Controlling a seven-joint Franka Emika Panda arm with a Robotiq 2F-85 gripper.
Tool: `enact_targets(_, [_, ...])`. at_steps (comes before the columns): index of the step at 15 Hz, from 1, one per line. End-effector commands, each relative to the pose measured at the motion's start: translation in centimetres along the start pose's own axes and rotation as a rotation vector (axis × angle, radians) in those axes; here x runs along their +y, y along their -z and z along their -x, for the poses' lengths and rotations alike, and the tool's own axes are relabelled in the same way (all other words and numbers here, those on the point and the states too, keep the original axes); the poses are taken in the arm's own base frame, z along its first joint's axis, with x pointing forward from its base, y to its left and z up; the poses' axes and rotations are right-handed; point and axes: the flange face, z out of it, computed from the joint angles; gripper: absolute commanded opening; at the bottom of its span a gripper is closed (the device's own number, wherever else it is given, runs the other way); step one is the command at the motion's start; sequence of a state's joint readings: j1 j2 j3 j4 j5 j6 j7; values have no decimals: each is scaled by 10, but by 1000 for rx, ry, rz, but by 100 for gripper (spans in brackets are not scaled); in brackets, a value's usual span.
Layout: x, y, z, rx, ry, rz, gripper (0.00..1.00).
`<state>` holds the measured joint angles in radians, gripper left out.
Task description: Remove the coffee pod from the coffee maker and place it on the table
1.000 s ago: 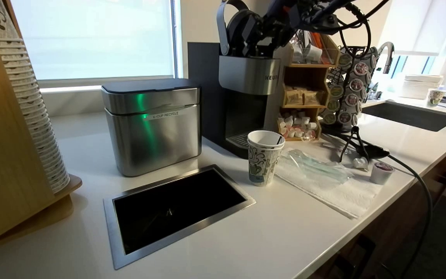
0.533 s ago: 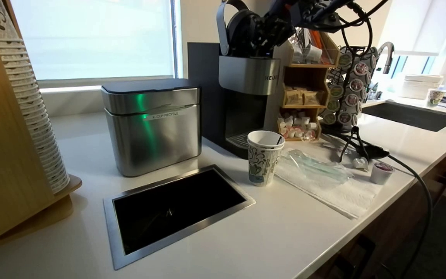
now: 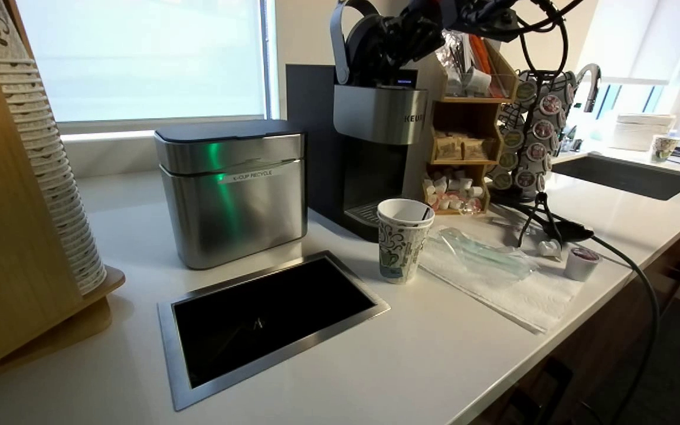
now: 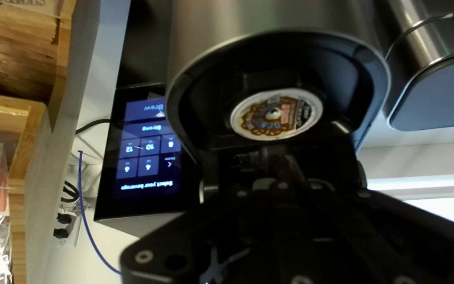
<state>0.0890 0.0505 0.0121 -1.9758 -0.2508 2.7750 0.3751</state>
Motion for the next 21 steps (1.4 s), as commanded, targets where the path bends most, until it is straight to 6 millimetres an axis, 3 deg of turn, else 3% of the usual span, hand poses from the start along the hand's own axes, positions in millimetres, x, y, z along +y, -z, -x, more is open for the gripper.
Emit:
enact_targets(1, [-2,12,3,18,-27,-9,0])
enact_targets(2, [-1,12,4,11,-30,-5,0])
enact_targets(3, [0,12,4,5,-32,-1,9])
enact_targets(4, [0,10,5,-2,-33,0,28])
enact_targets(9, [0,0,11,-26,-9,0,65])
enact_targets(14, [-2,4,9,-12,57,26,100])
enact_targets(21, [-5,2,15,-21,74,36,100])
